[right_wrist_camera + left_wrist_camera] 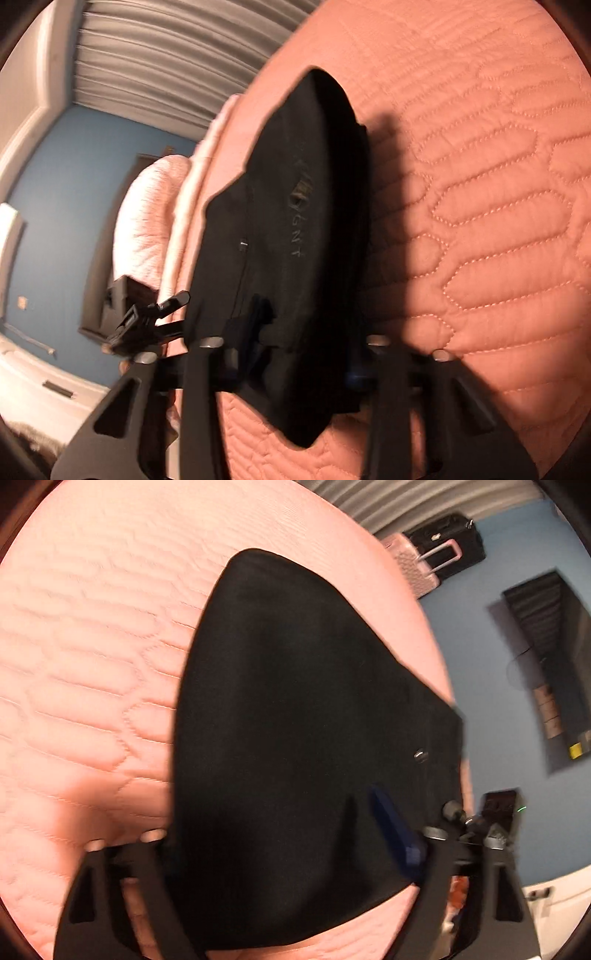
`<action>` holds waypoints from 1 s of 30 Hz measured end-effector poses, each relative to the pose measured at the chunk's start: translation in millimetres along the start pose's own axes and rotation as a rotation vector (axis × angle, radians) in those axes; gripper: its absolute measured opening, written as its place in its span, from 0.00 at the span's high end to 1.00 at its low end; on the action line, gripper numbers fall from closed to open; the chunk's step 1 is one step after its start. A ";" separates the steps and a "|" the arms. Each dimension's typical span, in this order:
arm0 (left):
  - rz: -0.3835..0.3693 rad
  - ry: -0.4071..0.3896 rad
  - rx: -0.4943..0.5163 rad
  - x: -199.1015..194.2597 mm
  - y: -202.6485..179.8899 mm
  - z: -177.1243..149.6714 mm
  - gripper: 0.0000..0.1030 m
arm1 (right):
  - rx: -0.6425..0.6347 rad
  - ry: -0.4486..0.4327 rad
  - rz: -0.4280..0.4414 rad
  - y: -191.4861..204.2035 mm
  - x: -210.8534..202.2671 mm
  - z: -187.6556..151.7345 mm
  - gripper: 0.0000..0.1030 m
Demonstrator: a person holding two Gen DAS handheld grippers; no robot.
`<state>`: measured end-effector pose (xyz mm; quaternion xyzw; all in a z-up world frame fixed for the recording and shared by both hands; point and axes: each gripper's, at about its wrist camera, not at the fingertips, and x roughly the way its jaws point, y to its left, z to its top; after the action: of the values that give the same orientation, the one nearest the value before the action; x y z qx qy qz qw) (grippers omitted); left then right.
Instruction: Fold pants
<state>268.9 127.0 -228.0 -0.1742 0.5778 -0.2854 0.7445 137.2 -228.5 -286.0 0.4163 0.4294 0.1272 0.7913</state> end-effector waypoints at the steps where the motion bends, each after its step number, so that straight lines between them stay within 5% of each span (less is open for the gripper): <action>1: 0.032 0.004 -0.001 0.4 -0.6 0.7 0.59 | -0.014 -0.002 -0.030 6.1 0.1 0.5 0.73; 2: 0.012 0.005 -0.024 -0.8 1.1 1.8 0.76 | -0.035 -0.006 -0.064 14.2 -0.9 0.7 0.75; 8: 0.069 -0.076 0.032 -30.2 -34.3 19.9 0.89 | -0.161 -0.076 -0.165 76.5 -25.4 16.2 0.79; 15: 0.033 -0.150 0.075 -63.0 -64.3 87.2 0.90 | -0.245 -0.135 -0.137 132.3 -27.0 90.0 0.80; 21: 0.050 -0.292 0.160 -79.1 -93.7 166.7 0.90 | -0.354 -0.236 -0.160 177.9 2.4 164.8 0.80; 25: 0.084 -0.344 0.167 -46.4 -84.5 215.5 0.89 | -0.329 -0.246 -0.162 158.0 47.2 214.2 0.77; 26: 0.102 -0.332 0.157 -30.3 -77.8 227.0 0.84 | -0.308 -0.224 -0.197 143.0 63.4 223.0 0.68; 27: 0.133 -0.308 0.130 -13.4 -64.9 234.3 0.76 | -0.294 -0.203 -0.266 128.8 81.2 228.3 0.51; 28: 0.194 -0.258 0.073 10.3 -38.5 237.8 0.73 | -0.263 -0.185 -0.359 107.5 94.8 230.4 0.49; 30: 0.259 -0.156 -0.024 40.7 3.4 234.7 0.71 | -0.196 -0.168 -0.400 74.8 97.7 223.1 0.49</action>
<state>501.8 87.6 -197.3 -0.1290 0.5392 -0.1655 0.8157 382.6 -250.1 -221.1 0.2534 0.4214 -0.0261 0.8704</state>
